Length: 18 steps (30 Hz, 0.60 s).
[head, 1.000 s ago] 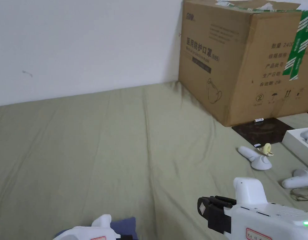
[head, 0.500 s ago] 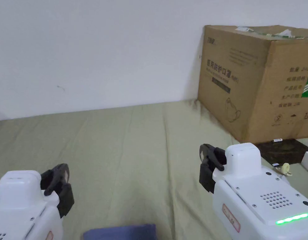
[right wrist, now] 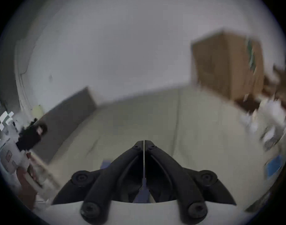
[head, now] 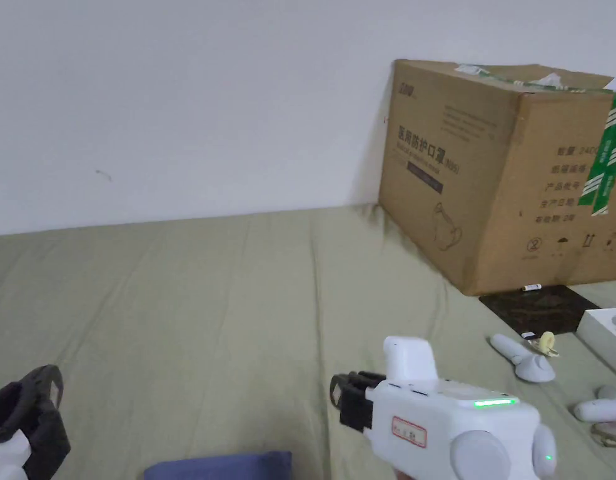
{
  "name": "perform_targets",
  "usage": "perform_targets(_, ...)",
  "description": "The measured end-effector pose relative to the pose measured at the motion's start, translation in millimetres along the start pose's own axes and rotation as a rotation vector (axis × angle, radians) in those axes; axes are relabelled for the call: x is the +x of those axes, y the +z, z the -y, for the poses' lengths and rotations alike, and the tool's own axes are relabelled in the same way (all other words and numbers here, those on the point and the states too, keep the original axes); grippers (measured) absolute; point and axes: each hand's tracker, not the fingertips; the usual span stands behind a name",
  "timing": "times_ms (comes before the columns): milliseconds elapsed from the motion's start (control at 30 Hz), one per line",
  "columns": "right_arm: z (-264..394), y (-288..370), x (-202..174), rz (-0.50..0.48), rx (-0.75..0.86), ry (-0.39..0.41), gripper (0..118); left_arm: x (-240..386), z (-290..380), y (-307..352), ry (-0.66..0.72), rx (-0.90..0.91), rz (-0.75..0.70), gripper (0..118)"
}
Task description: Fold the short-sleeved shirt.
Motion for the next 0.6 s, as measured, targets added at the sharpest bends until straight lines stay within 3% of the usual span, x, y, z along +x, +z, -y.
perform_targets(100, 31.5, -58.3, 17.0, 0.023, -0.241, -0.082, 1, -12.2, 9.4, -2.8, 0.009, -0.025, -0.025, 1)
perform_targets(200, 52.9, -93.8, 15.7, 0.028, -0.346, -0.068, 1, -24.2, 19.7, -6.6, 0.03, -0.091, -0.055, 1)
perform_targets(300, 61.8, -115.0, 14.6, -0.021, -0.37, -0.071, 1, -41.6, 32.1, -12.2, 0.067, -0.164, -0.047, 1)
perform_targets(400, 62.8, -129.9, 26.4, -0.004, -0.388, -0.088, 1, -59.1, 46.9, -18.9, 0.111, -0.245, -0.039, 1)
perform_targets(467, 67.3, -134.5, 38.2, -0.051, -0.408, -0.151, 1, -76.1, 61.5, -31.2, 0.171, -0.326, 0.05, 1)
perform_targets(533, 69.4, -136.0, 47.3, -0.074, -0.403, -0.165, 1, -92.9, 81.2, -51.2, 0.253, -0.478, 0.183, 2)
perform_targets(600, 71.6, -131.7, 51.0, -0.098, -0.392, -0.173, 1, -104.4, 105.5, -74.6, 0.349, -0.653, 0.288, 23)
